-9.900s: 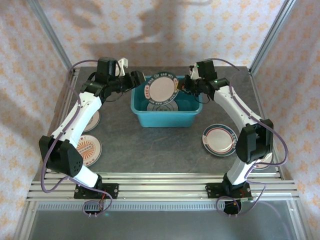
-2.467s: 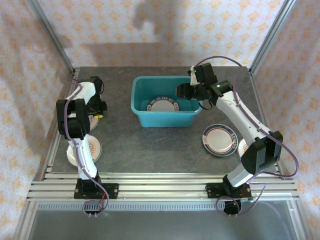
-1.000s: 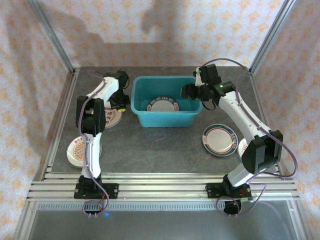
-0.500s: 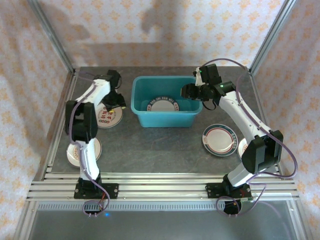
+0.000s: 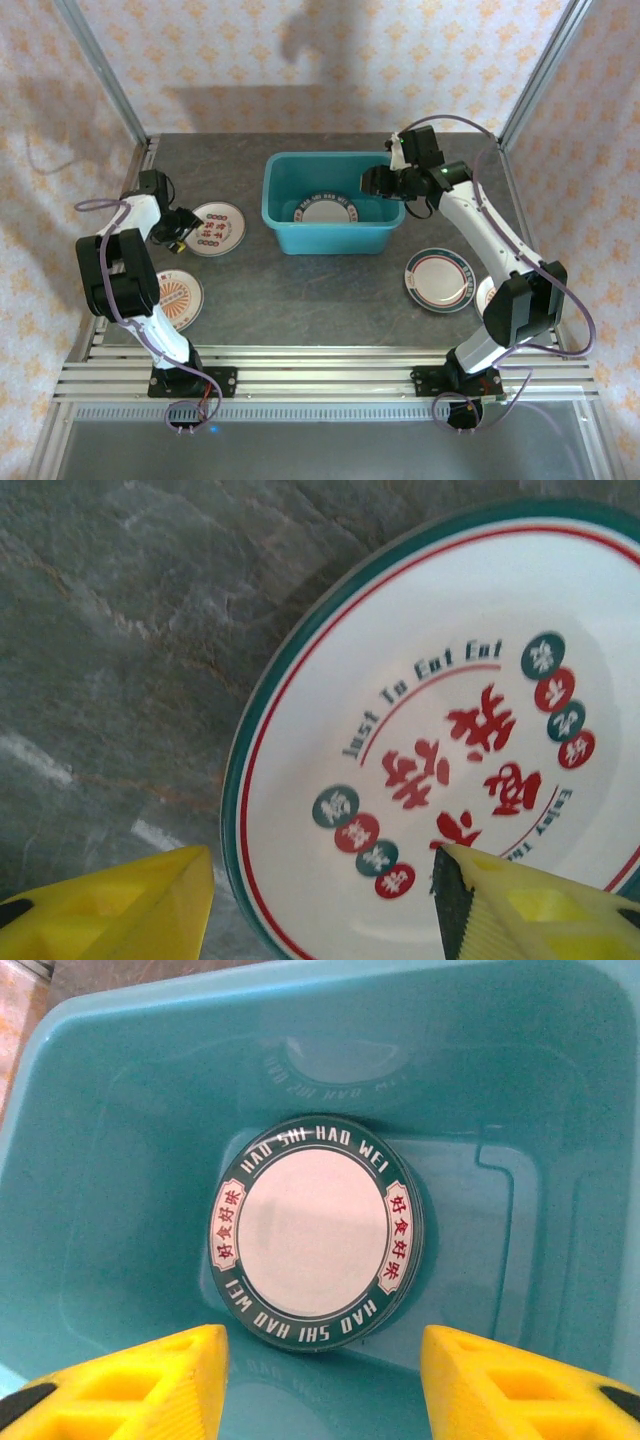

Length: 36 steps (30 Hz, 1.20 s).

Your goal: Place the plates into the plastic bin on the countertop

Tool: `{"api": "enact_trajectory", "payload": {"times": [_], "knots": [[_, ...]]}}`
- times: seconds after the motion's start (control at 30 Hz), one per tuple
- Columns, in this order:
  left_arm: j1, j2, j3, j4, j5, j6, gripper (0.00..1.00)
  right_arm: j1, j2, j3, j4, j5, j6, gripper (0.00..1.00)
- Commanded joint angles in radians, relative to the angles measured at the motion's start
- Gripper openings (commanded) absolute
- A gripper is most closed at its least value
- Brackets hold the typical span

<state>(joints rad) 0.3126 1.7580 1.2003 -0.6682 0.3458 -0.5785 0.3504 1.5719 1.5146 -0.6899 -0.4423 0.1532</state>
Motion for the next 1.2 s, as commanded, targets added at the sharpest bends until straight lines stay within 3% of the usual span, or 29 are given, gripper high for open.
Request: {"api": "enact_trajectory", "payload": {"times": [0.0, 0.47, 0.77, 0.87, 1.17], "knots": [[0.015, 0.007, -0.015, 0.070, 0.036, -0.011, 0.62, -0.005, 0.002, 0.044, -0.025, 0.005, -0.018, 0.53], [0.043, 0.056, -0.019, 0.050, 0.024, 0.017, 0.62, -0.005, 0.020, 0.067, -0.015, 0.004, 0.012, 0.53], [0.041, 0.099, -0.027, 0.108, 0.071, 0.015, 0.59, -0.003, 0.039, 0.088, -0.016, 0.009, 0.023, 0.53], [0.040, 0.109, -0.029, 0.113, 0.076, 0.022, 0.55, -0.005, 0.040, 0.088, -0.015, 0.018, 0.027, 0.53], [0.037, 0.110, -0.043, 0.145, 0.103, 0.025, 0.30, -0.004, 0.039, 0.080, -0.011, 0.039, 0.036, 0.53]]}}
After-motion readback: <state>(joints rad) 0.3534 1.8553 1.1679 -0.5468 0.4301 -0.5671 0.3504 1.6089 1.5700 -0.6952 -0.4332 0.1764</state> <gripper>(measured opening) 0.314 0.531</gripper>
